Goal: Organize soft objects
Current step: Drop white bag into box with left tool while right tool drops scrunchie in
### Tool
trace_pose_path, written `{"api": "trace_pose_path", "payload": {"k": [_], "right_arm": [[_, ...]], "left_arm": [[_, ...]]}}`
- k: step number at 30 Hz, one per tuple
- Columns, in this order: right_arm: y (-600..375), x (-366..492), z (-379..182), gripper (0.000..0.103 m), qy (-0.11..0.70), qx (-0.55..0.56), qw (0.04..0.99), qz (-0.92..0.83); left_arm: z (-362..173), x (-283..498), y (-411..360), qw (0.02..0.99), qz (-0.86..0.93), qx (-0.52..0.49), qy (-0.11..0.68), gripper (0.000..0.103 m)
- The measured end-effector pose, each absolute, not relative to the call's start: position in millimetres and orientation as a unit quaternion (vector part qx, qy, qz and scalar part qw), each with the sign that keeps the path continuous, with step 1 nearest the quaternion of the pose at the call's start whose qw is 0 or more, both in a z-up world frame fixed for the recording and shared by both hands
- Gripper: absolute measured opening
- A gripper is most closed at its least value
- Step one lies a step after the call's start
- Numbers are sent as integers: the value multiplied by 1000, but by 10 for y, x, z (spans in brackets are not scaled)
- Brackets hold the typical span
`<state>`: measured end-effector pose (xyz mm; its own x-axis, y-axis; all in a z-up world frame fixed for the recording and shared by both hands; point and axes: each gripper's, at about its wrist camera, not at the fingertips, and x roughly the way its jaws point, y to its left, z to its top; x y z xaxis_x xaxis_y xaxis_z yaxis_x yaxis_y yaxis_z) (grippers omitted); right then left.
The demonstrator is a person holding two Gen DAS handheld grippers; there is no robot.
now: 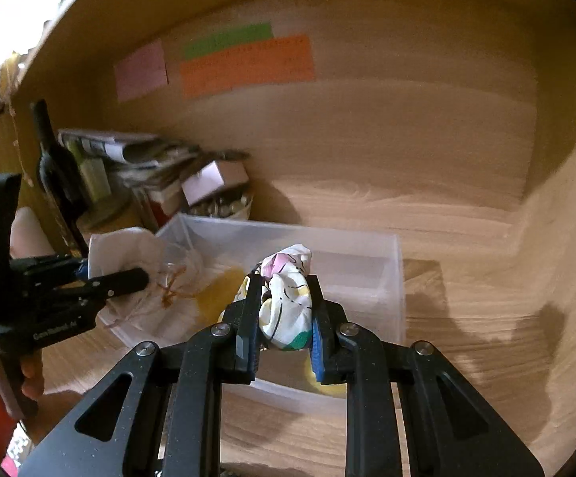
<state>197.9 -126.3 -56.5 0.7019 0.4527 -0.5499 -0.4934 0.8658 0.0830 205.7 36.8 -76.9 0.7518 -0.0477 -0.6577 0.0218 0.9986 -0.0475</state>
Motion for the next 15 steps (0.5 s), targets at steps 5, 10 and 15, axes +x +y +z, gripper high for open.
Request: {"api": "trace_pose_path", "payload": {"k": [5, 10, 15], "right_arm": [[-1183, 2100, -717, 18, 315, -42, 912, 259], [-1107, 2189, -827, 21, 340, -52, 901, 266], [-1096, 2219, -870, 28, 352, -64, 897, 258]], "left_arm": [[-883, 2193, 317, 928, -32, -19, 372, 27], [-942, 2220, 281, 922, -42, -14, 384, 31], [-905, 2145, 248, 924, -46, -14, 379, 56]]}}
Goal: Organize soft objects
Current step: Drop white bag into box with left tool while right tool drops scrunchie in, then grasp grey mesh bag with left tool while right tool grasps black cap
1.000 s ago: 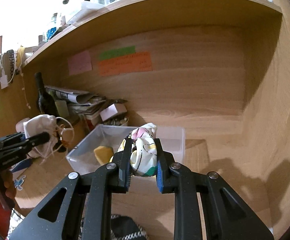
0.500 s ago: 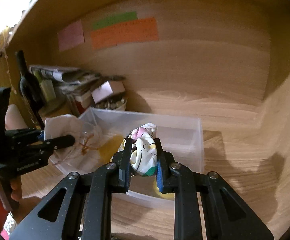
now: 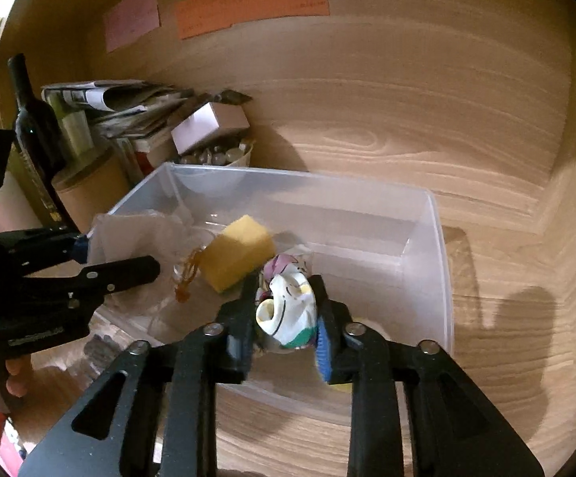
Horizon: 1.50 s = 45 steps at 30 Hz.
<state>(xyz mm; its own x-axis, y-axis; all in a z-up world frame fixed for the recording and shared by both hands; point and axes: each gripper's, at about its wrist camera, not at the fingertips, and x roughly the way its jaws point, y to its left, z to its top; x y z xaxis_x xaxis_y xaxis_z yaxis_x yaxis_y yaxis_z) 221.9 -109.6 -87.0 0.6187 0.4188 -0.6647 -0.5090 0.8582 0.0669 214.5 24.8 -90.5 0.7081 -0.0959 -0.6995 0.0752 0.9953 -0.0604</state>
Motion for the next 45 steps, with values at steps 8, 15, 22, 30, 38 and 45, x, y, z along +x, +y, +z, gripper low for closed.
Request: {"api": "trace_pose_path", "payload": {"k": [8, 15, 22, 30, 38, 45], "right_arm": [[-1154, 2101, -741, 60, 325, -77, 914, 231], [-1269, 1801, -458, 85, 277, -62, 931, 228], [-1425, 1426, -336, 103, 254, -43, 932, 253], [-1559, 1161, -580, 103, 274, -48, 928, 247], [-1673, 1098, -969, 103, 330, -22, 915, 230], [-1797, 1152, -1172, 80, 382, 20, 888, 254]], "left_arm": [[-671, 1872, 238, 939, -42, -11, 340, 73], [-421, 1482, 249, 959, -17, -2, 284, 99], [-438, 1196, 296, 959, -15, -19, 283, 103], [-760, 1050, 325, 946, -3, -29, 323, 103], [-1121, 1038, 194, 930, -6, -20, 368, 103], [-1164, 1091, 37, 927, -11, 2, 375, 103]]}}
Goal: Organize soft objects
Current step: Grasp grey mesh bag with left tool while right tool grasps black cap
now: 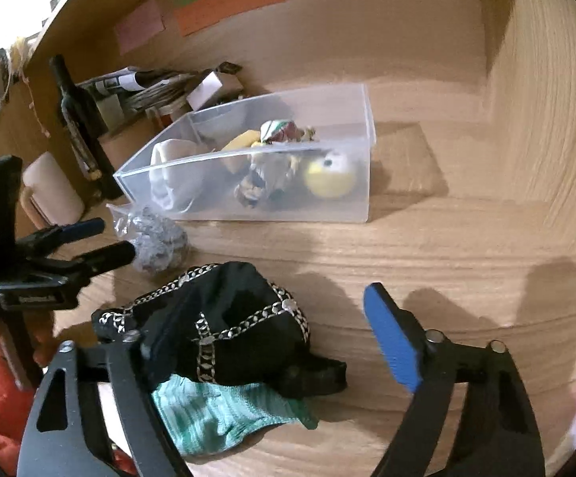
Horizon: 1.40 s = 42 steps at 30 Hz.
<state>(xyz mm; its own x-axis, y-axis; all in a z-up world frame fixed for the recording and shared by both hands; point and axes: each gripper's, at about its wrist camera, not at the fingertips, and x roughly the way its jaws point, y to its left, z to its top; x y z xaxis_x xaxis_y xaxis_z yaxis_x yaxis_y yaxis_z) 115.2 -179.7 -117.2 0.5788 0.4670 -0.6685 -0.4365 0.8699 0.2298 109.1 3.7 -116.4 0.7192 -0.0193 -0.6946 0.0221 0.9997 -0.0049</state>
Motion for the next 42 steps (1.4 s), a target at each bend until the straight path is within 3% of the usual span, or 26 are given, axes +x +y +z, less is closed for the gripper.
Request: {"api": "trace_pose_path", "payload": {"k": [4, 7, 11, 16, 21, 24, 42], "right_arm": [[-1776, 1173, -1243, 57, 394, 17, 881, 262], [-1716, 1160, -1287, 39, 400, 6, 874, 276], [-1664, 1108, -1269, 28, 387, -18, 881, 271], [-1721, 1102, -1206, 19, 371, -9, 889, 268], [-1762, 1085, -1003, 16, 335, -2, 905, 262], [-1802, 1073, -868, 15, 311, 1, 915, 255], [-1919, 1233, -279, 15, 211, 40, 948, 233]], "left_arm": [[-1180, 1167, -11, 925, -19, 13, 379, 102], [-1234, 1231, -7, 916, -35, 8, 400, 85], [-1295, 1288, 33, 907, -58, -21, 418, 77], [-1312, 1308, 61, 903, -84, -48, 419, 58], [-1251, 1227, 108, 907, -92, -51, 407, 34], [-1212, 1170, 150, 911, -88, -54, 400, 28], [-487, 834, 224, 959, -43, -33, 278, 25]]}}
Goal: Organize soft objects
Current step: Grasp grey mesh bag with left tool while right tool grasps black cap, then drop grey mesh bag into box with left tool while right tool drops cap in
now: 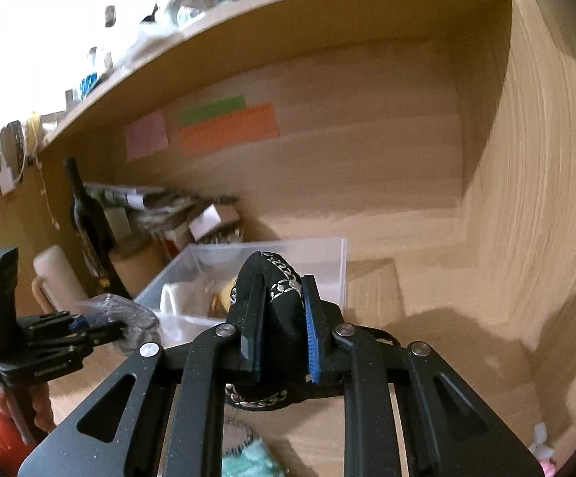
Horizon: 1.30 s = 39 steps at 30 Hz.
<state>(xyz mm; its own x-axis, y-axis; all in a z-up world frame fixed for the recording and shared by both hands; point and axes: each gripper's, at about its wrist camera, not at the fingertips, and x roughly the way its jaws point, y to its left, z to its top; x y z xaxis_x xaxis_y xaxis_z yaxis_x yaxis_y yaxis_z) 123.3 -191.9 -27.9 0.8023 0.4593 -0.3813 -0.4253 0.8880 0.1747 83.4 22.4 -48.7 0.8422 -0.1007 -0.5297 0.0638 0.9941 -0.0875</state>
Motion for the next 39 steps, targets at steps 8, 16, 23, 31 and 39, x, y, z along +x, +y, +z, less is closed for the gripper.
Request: {"api": "trace_pose_path", "payload": {"k": [8, 16, 23, 31, 39], "right_arm": [[-1810, 1417, -62, 15, 185, 45, 948, 254], [-1497, 1687, -58, 15, 196, 25, 943, 268], [-1207, 1955, -262, 15, 243, -7, 929, 278], [-1102, 2245, -638, 15, 303, -37, 914, 269], [-1083, 2369, -821, 16, 337, -63, 906, 248]], "left_arm": [[-209, 978, 336, 971, -20, -31, 237, 25], [-255, 1347, 273, 967, -27, -29, 251, 26], [-499, 1708, 136, 958, -28, -8, 286, 26], [-805, 1964, 83, 942, -40, 1, 332, 26], [-875, 1967, 28, 942, -33, 21, 333, 32]]}}
